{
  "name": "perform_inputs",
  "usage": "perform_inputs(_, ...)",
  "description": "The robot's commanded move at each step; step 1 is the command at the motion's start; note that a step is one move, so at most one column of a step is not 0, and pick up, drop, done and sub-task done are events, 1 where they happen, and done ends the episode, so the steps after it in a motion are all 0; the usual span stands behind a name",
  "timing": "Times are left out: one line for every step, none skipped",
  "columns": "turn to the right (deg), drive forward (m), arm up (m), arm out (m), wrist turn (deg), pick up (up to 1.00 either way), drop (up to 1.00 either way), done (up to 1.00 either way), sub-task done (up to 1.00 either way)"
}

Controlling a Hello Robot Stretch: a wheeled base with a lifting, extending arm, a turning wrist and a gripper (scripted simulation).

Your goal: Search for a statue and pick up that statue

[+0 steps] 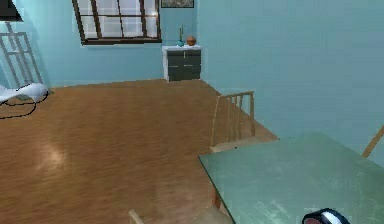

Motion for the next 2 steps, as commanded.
perform_inputs(0.0, 0.00, 0.10, 0.00, 0.0, 0.00, 0.00, 0.00, 0.00)
perform_inputs(0.0, 0.00, 0.00, 0.00, 0.0, 0.00, 0.00, 1.00, 0.00)
